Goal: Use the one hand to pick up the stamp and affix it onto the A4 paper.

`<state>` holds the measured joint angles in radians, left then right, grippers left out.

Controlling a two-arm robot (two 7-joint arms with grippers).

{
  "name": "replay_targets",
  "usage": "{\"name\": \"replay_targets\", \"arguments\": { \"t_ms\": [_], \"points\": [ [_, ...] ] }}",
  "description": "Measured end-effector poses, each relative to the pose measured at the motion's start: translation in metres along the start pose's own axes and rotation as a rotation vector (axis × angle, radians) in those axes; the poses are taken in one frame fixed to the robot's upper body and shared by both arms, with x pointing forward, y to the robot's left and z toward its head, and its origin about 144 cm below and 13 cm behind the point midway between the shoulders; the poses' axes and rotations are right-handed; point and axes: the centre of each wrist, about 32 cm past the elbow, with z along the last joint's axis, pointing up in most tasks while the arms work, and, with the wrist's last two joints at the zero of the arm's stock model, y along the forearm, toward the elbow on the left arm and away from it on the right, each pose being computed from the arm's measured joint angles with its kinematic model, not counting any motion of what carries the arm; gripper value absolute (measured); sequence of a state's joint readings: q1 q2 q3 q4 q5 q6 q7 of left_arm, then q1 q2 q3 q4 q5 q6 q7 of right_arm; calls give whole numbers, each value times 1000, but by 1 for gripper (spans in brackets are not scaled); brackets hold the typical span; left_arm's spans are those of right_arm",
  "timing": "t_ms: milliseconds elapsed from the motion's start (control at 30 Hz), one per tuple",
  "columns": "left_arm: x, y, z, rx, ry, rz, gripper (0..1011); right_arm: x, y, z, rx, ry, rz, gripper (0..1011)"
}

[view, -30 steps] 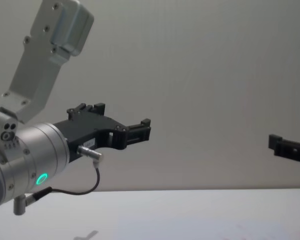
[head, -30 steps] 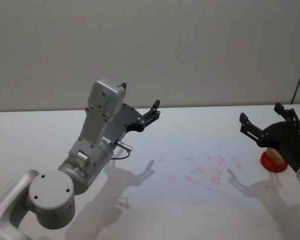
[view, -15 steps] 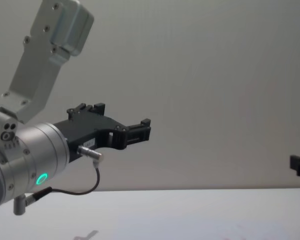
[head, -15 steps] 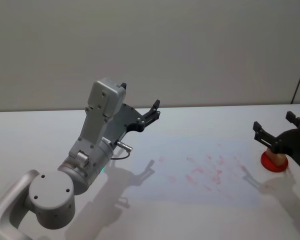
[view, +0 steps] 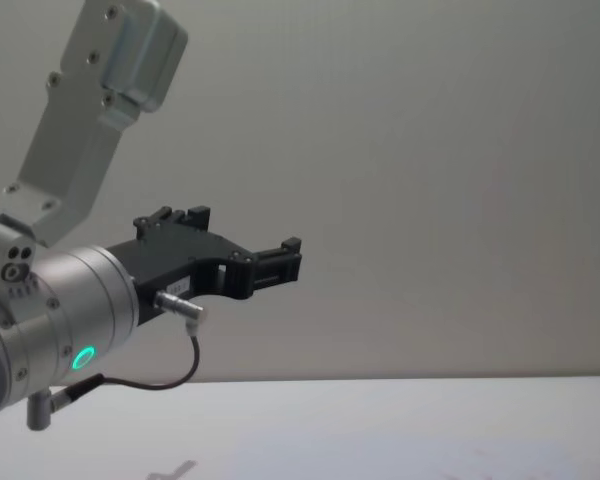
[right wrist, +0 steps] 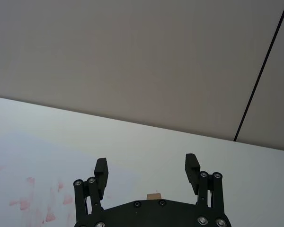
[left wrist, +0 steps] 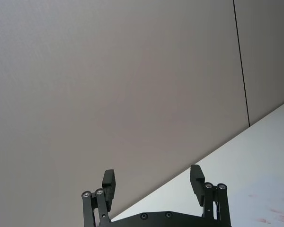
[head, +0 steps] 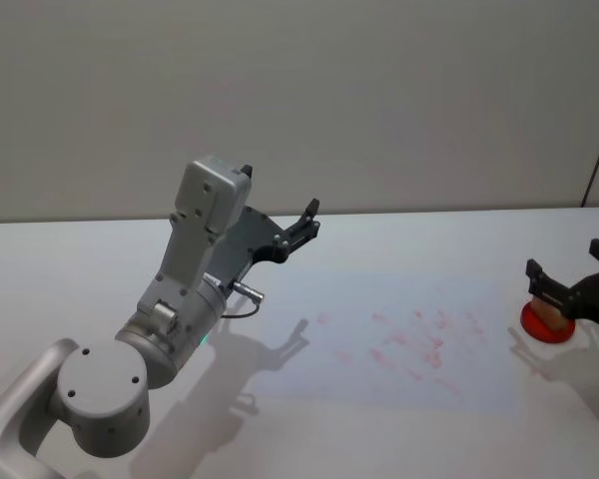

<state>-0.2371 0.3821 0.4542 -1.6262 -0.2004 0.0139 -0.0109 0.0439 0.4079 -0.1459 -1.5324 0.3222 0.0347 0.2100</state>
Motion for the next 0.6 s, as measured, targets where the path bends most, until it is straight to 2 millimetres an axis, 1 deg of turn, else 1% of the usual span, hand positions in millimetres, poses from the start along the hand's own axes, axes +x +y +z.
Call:
{"name": "replay_targets", "arguments": {
  "t_ms": [600],
  "points": [
    [0,0,0,0,0,0,1001,10,6,-15,-102,1,4,1001]
  ]
}}
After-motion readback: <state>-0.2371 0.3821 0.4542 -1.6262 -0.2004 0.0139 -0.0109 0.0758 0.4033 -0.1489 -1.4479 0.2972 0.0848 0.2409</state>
